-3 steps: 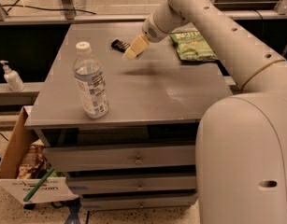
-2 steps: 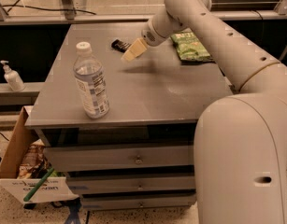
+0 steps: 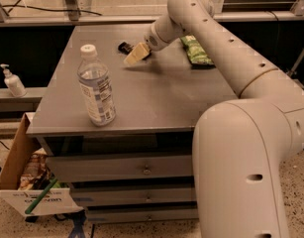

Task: Pick rxbar chocolate

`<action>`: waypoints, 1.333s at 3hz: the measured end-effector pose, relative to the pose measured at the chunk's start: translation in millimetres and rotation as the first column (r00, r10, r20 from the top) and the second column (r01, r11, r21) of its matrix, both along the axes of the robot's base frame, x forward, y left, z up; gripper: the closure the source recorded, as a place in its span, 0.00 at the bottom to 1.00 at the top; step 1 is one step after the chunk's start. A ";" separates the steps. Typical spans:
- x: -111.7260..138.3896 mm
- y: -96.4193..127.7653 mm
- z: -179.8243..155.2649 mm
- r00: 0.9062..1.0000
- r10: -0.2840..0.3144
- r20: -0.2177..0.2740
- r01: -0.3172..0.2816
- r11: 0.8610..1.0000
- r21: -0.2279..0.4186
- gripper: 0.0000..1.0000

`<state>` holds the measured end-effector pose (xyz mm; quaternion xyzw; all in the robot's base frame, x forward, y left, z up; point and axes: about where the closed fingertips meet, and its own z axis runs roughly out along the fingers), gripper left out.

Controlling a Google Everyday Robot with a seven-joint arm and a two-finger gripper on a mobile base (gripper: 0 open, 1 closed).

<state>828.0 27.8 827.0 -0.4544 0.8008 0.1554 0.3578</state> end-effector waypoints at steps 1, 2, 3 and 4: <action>7.9 5.2 -5.3 1.000 -0.006 -0.003 0.006 1.000 0.004 0.39; 12.1 -6.7 -6.9 0.999 -0.034 -0.005 0.034 0.999 -0.002 0.62; 11.2 -20.0 -1.4 0.998 -0.055 0.004 0.055 0.998 -0.004 0.85; 2.3 -24.1 11.9 0.999 -0.037 0.027 0.037 0.999 -0.003 1.00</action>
Offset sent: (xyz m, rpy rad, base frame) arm 0.0174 -0.0285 -0.0007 -0.0093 -0.0028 -0.0777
